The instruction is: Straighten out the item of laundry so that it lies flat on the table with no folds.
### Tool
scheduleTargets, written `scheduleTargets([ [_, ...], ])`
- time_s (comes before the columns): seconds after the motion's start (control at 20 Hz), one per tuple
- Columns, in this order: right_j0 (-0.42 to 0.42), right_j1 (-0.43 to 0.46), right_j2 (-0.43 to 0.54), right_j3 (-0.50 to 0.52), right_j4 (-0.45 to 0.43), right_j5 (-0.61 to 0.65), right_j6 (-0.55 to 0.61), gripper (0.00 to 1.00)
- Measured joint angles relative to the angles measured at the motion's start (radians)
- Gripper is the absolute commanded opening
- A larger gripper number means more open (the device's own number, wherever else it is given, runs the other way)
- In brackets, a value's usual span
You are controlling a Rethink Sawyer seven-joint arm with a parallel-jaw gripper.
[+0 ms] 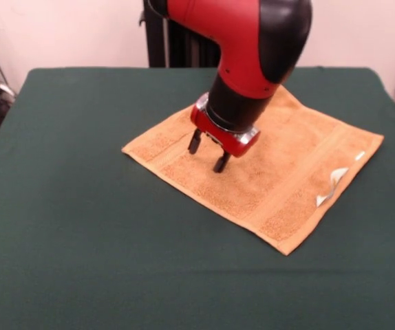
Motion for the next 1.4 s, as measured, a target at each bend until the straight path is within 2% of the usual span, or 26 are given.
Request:
scheduleTargets([
  [0.5, 0.033, 0.040, -0.046, -0.057, -0.021, 0.027, 0.000, 1.00],
  [1.4, 0.026, 0.054, -0.048, -0.107, -0.069, 0.058, 0.000, 1.00],
])
